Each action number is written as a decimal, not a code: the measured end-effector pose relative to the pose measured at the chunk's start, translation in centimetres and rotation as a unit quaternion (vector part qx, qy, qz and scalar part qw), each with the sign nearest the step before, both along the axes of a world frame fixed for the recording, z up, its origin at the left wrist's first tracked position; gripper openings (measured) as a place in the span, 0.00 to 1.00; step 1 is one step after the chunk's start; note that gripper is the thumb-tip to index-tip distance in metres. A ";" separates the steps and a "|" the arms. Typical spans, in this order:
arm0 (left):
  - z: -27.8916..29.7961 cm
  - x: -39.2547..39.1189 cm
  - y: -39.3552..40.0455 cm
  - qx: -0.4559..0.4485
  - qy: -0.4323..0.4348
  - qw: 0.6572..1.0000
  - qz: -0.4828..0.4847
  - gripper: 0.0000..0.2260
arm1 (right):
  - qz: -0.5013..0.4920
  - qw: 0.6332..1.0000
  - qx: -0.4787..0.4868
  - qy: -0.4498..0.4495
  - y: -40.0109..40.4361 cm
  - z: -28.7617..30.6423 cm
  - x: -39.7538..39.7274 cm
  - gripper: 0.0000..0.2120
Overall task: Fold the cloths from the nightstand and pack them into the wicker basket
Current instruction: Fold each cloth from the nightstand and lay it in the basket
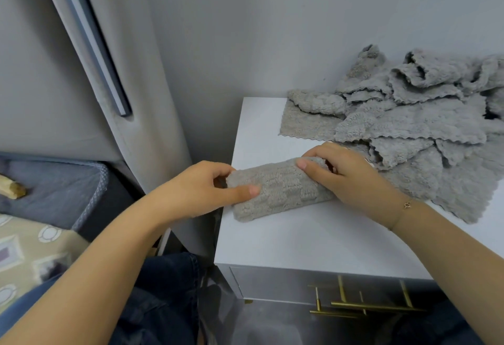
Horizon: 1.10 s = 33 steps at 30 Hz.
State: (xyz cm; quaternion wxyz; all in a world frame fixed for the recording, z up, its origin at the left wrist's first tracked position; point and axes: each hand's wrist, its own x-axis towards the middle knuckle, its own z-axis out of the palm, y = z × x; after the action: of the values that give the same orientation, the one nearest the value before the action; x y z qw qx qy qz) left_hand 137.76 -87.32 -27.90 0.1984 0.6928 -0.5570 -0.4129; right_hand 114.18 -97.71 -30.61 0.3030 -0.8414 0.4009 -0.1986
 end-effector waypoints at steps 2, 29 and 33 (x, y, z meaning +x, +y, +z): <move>0.4 -0.3 0.3 0.023 0.015 0.999 -0.019 0.22 | 0.029 0.999 -0.003 0.016 0.0 0.3 -0.2 0.22; 1.4 -6.9 -0.3 -0.172 0.218 0.959 0.050 0.19 | 0.071 0.988 0.137 -0.032 4.8 4.6 -6.4 0.22; 1.8 -9.2 0.3 -0.164 0.261 0.950 0.049 0.15 | -0.009 0.982 0.165 -0.089 6.7 4.5 -9.2 0.20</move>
State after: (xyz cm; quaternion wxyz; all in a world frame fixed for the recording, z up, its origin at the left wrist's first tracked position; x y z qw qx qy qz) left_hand 128.58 -86.98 -26.14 0.4671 0.5454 -0.5114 -0.4721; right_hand 104.93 -91.03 -26.11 0.4706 -0.7550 0.4072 -0.2068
